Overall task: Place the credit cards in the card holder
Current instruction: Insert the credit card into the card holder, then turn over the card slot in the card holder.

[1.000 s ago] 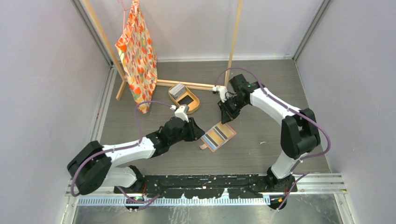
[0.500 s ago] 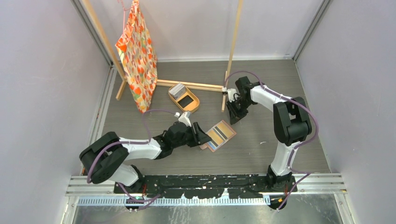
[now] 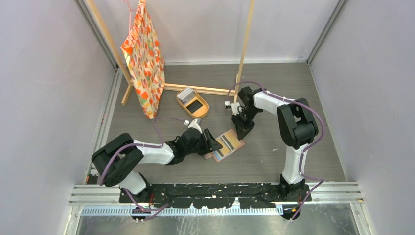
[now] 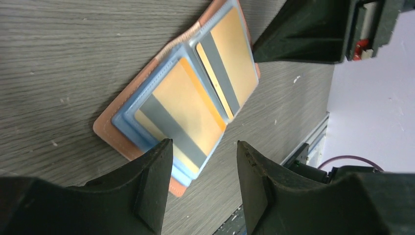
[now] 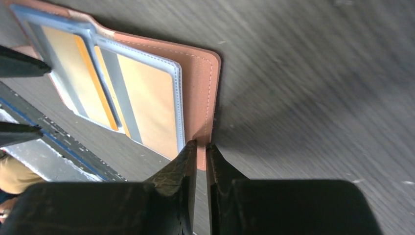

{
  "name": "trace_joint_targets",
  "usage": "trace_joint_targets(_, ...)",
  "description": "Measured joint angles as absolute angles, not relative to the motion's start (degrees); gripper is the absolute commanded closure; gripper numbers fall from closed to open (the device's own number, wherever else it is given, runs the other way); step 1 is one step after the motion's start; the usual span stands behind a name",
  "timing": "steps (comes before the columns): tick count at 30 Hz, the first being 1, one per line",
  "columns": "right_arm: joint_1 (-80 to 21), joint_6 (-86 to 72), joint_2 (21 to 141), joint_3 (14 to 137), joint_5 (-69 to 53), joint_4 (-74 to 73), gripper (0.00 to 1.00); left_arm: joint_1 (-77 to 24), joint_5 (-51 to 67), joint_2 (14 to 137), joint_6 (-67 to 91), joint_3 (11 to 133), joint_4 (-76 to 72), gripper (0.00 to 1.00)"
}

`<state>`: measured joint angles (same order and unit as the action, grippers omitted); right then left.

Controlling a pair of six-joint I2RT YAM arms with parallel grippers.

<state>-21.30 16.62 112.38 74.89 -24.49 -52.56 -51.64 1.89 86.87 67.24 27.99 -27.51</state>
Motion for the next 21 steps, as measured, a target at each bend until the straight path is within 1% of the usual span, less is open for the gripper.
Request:
trace_joint_targets(8, -22.76, 18.02, 112.38, 74.89, -28.14, -54.59, 0.83, -51.64, -0.58, 85.1, 66.24, 28.36, -23.16, 0.48)
trace_joint_targets(11, -22.76, 18.24, 112.36, 74.89, -29.45, -55.07, 0.83, -51.64, -1.78, 80.97, 63.83, 28.67, -18.0, 0.47)
trace_joint_targets(15, -23.03, 18.96, 112.12, 74.89, -31.46, -55.7, 0.83, -51.64, -3.53, 71.68, 60.1, 29.41, -11.55, 0.46)
trace_joint_targets(18, -23.83, 19.62, 112.12, 74.89, -32.32, -56.47, 0.82, -51.64, -4.25, 66.46, 59.2, 29.32, -10.09, 0.45)
trace_joint_targets(21, -24.82, 19.55, 111.26, 74.74, -32.05, -56.01, 0.81, -51.64, -4.29, 64.16, 59.64, 27.75, -10.96, 0.45)
